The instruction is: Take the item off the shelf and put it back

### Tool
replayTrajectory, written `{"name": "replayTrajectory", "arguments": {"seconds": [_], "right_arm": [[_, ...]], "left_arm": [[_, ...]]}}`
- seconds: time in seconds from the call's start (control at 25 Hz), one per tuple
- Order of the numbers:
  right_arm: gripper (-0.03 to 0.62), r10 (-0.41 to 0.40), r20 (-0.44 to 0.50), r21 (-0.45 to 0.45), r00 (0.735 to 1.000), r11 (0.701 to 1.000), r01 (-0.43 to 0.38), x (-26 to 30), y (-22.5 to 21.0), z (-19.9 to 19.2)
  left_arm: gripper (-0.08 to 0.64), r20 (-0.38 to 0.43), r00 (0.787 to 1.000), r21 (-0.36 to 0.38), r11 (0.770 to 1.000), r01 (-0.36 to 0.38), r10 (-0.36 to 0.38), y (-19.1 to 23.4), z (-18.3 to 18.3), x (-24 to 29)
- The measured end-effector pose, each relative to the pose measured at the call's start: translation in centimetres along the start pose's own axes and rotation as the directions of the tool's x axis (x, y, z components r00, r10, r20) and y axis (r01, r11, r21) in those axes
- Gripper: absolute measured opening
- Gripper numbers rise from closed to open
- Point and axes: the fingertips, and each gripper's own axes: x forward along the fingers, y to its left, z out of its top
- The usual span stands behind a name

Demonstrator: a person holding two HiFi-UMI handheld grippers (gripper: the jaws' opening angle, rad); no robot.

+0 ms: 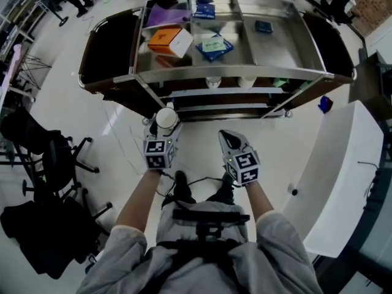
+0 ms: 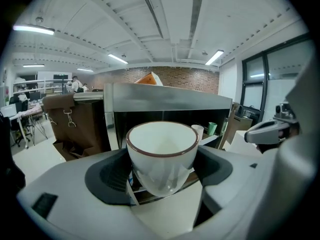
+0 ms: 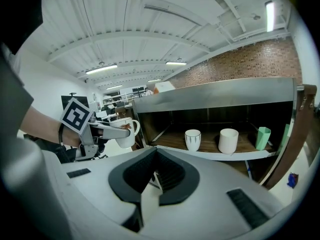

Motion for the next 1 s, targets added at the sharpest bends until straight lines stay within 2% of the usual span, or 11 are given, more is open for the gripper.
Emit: {"name": "replayTrajectory", "arguments": {"seconds": [0.44,0.64,1.0], "right_arm": [[0.009,0.053,-0.005,0.003,0.999,0.999,-0.053,6.4,1.0,-1.3],[0.009,0.078,0.002,0.013,0.997,0.997,-0.078,8.9,1.8,-0.8],[0.009,0.092,0.003,0.022,0.996,0.996,-0.092,12.4,1.4,-2.3]], "left_arm": [[0.390,0.016,1.000,0.076,0.997,0.013,-0.014,2.7,0.8,9.4],[0.390,0.022,1.000,0.085,0.996,0.012,-0.014,3.8,0.1,13.3],[0.390,0.055,0.998,0.113,0.994,0.008,-0.014,5.4,-0.3,18.9]]}}
